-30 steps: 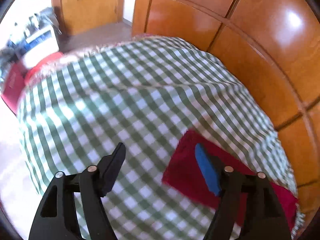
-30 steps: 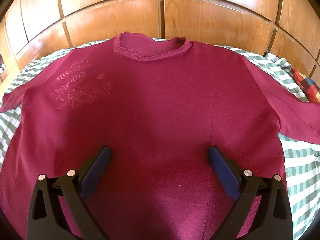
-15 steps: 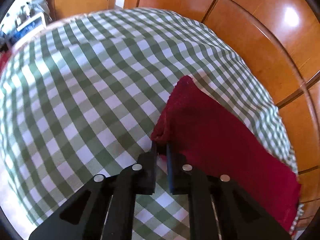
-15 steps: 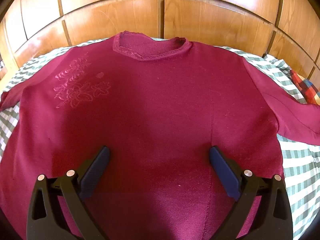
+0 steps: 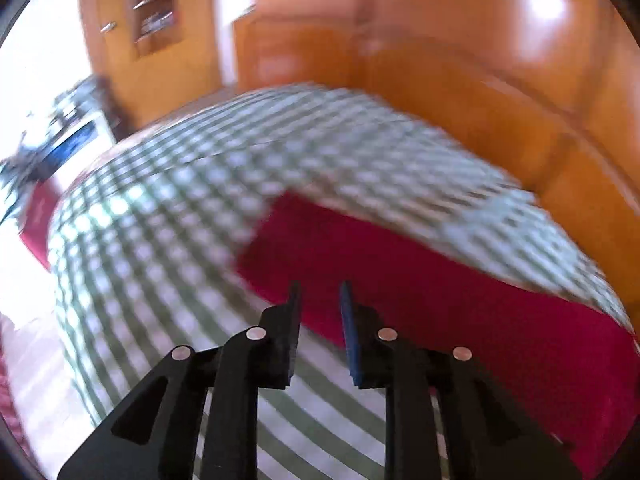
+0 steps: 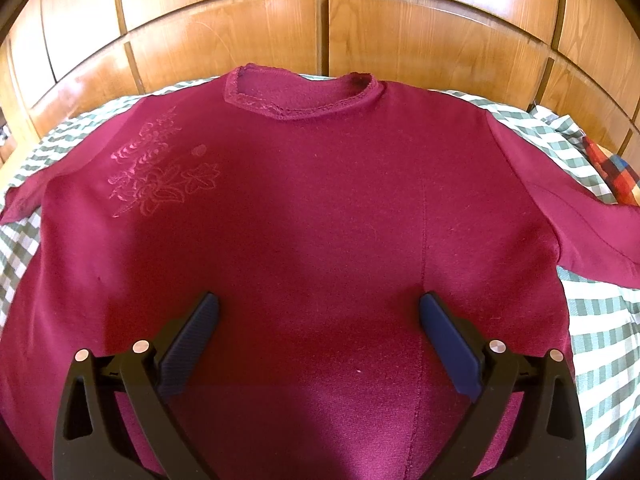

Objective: Fold small clothes

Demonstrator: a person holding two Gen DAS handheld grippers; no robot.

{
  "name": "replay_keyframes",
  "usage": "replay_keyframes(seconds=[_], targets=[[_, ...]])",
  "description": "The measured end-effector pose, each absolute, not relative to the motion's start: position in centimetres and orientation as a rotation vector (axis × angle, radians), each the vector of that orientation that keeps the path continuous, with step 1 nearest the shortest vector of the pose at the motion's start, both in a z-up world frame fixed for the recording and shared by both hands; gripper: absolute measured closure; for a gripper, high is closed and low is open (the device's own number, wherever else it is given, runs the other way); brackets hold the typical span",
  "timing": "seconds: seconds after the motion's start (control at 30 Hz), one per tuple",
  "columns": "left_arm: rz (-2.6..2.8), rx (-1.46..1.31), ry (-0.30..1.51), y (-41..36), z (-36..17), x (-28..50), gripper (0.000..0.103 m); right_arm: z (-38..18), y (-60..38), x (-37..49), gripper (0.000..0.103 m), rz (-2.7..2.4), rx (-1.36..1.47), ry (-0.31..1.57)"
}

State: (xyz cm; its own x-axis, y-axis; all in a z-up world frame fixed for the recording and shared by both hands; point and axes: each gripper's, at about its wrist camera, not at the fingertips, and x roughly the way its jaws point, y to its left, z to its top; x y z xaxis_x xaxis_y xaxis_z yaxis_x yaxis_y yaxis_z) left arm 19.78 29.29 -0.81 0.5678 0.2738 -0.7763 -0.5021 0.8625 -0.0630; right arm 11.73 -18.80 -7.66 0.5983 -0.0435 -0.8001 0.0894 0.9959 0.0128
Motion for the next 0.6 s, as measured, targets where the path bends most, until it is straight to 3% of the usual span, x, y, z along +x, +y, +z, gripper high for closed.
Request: replay_keyframes(seconds=[0.07,0.23,0.43,0.6], targets=[[0.357,-0.226,0.818,24.1,0.2,19.1,0.08,-7.1,-19.2,11.6,0.004,-0.053,0.074,0.952],[-0.007,-0.106,0.747,8.4,1.7,16.5,0.04,-4.4,-22.9,8.3,0.004,-0.036,0.177,0.918],[-0.251,0.026,0.818,-6.2,0.2,16.2,0.038,-1.7,-32.7,2.5,0.008,-0.183,0.325,0.825],[-0.287,0.141,0.85,-12.5,-0.9,14.8,0.038,-2.5,-39.8,-0.6,0.036,-0.328,0.38,0.862]])
